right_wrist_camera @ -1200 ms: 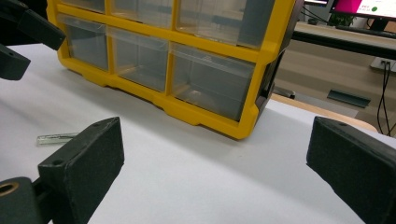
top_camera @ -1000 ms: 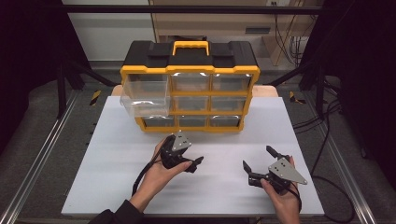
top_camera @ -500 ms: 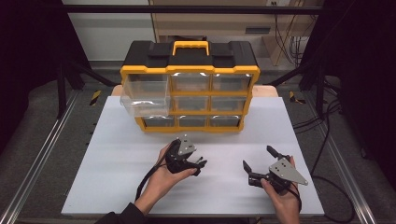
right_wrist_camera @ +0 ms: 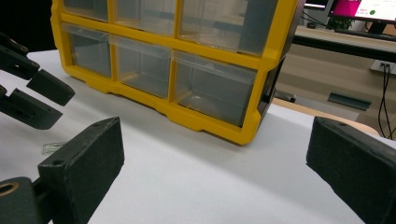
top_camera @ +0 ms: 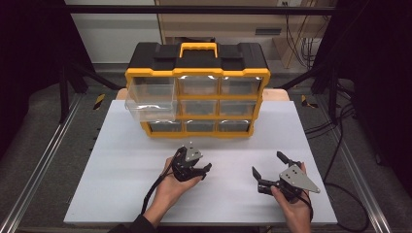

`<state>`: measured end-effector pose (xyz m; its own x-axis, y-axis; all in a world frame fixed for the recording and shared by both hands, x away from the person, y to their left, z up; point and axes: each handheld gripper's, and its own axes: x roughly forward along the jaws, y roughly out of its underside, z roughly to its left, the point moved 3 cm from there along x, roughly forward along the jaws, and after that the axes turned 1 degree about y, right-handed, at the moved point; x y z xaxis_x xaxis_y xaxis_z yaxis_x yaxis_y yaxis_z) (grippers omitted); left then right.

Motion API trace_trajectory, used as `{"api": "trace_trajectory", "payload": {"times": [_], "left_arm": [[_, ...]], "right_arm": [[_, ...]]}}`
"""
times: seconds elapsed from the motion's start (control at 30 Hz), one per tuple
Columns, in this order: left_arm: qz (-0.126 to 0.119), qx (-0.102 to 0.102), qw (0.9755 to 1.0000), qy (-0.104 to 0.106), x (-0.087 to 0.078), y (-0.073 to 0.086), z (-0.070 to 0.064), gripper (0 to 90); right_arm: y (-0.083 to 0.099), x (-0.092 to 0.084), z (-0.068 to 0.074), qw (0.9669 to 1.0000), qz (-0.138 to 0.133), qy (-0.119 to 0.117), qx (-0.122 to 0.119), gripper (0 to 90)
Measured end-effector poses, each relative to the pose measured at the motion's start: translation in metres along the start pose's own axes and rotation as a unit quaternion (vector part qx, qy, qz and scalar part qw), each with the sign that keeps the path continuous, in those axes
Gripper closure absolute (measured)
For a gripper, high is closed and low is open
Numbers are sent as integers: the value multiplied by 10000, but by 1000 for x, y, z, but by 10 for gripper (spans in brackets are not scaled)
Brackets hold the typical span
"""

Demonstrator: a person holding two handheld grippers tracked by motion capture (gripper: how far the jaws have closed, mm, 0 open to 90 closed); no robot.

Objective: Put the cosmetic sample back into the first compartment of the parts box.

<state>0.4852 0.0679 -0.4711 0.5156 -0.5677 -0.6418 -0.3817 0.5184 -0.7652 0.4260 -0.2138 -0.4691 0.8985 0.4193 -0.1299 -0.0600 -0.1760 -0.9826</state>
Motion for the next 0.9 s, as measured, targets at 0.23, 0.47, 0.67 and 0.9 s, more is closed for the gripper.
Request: {"api": "trace_trajectory", "payload": {"times": [0.23, 0.47, 0.67, 0.9], "left_arm": [[270, -5, 9996, 0, 11, 4, 1, 548], [451, -132, 9989, 64, 19, 10, 4, 610], [534, -157, 9984, 116, 22, 12, 3, 668], [613, -178, 9979, 145, 24, 14, 1, 701]], "right_arm": [[1, 0, -2, 10000, 8, -2, 30, 42], [2, 1, -2, 10000, 34, -18, 21, 41], [3, 1, -4, 10000, 34, -14, 48, 41], [2, 1, -4, 10000, 24, -13, 63, 41]]}}
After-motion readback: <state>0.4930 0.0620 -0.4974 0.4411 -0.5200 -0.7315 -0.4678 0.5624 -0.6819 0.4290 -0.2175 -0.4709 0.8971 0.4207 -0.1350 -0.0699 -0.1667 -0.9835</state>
